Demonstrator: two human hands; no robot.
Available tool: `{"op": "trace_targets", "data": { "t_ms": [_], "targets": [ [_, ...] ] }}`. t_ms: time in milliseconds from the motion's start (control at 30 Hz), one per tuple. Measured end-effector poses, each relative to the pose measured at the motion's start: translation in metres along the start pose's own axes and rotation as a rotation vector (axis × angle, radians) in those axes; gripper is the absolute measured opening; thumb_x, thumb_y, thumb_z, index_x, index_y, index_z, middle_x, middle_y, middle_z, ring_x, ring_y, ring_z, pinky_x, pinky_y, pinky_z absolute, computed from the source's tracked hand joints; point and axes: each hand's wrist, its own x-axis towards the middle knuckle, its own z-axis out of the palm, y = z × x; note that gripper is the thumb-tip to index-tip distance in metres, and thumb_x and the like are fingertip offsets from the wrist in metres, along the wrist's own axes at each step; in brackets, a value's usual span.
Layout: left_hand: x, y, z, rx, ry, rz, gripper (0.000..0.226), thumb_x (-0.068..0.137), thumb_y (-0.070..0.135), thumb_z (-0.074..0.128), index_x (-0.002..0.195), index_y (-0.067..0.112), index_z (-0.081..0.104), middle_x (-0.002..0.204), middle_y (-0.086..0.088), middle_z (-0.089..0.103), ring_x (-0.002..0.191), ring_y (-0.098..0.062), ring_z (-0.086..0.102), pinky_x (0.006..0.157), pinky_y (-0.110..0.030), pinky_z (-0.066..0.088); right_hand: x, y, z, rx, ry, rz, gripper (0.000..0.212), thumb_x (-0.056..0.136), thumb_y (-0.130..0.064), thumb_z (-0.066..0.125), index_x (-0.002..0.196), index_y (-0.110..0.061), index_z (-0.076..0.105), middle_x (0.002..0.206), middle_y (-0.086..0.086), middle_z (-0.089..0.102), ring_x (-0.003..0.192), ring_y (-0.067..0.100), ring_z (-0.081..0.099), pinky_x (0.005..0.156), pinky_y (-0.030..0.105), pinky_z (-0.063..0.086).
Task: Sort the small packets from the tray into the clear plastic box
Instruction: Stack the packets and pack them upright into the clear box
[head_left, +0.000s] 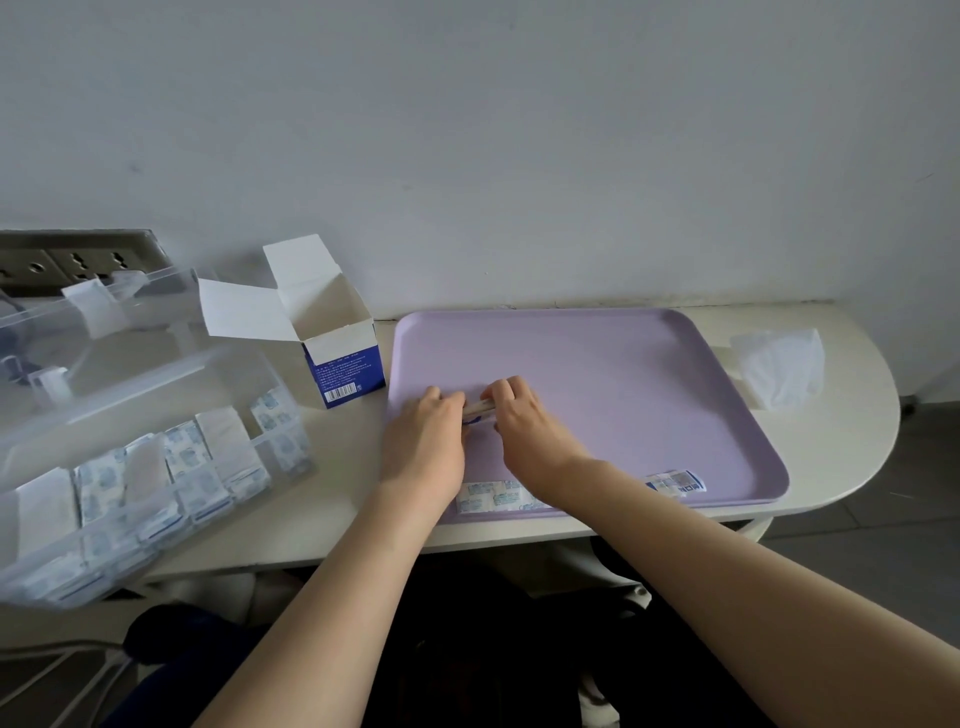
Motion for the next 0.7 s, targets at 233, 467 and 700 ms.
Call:
{"op": "trace_targets", "data": {
  "t_ms": [233, 467, 700],
  "targets": [
    [-0.003, -0.005, 0.004, 0.114, -0.033, -0.038, 0.025, 0.095, 0.02, 0.046, 0.118, 0.013, 0.041, 0.121, -0.01, 0.041, 0.113, -0.028, 0.042, 0.085, -0.032, 0.038, 0.002, 0.001, 0.008, -0.11, -0.034, 0.018, 0.05, 0.089, 0.006, 0.033, 0.139, 0.001, 0.025, 0.138, 0.014, 0.03, 0.137, 0.028, 0.019, 0.115, 0.027, 0.01],
    [-0.004, -0.014, -0.006, -0.238, -0.063, -0.145, 0.021, 0.093, 0.006, 0.048, 0.113, 0.009, 0.054, 0.118, -0.011, 0.047, 0.1, -0.03, 0.055, 0.082, -0.035, 0.043, 0.004, -0.004, 0.006, 0.143, -0.003, 0.039, 0.052, 0.091, 0.009, 0.035, 0.14, 0.0, 0.022, 0.141, 0.013, 0.029, 0.132, 0.025, 0.029, 0.103, 0.02, 0.019],
    [-0.004, -0.008, -0.007, -0.283, -0.023, -0.066, 0.012, 0.096, 0.007, 0.045, 0.101, 0.005, 0.055, 0.109, -0.01, 0.049, 0.091, -0.027, 0.053, 0.074, -0.03, 0.039, 0.007, -0.003, 0.009, 0.226, 0.067, 0.016, 0.043, 0.092, 0.009, 0.037, 0.132, -0.006, 0.039, 0.135, 0.008, 0.038, 0.124, 0.022, 0.04, 0.093, 0.026, 0.041]
  ]
}}
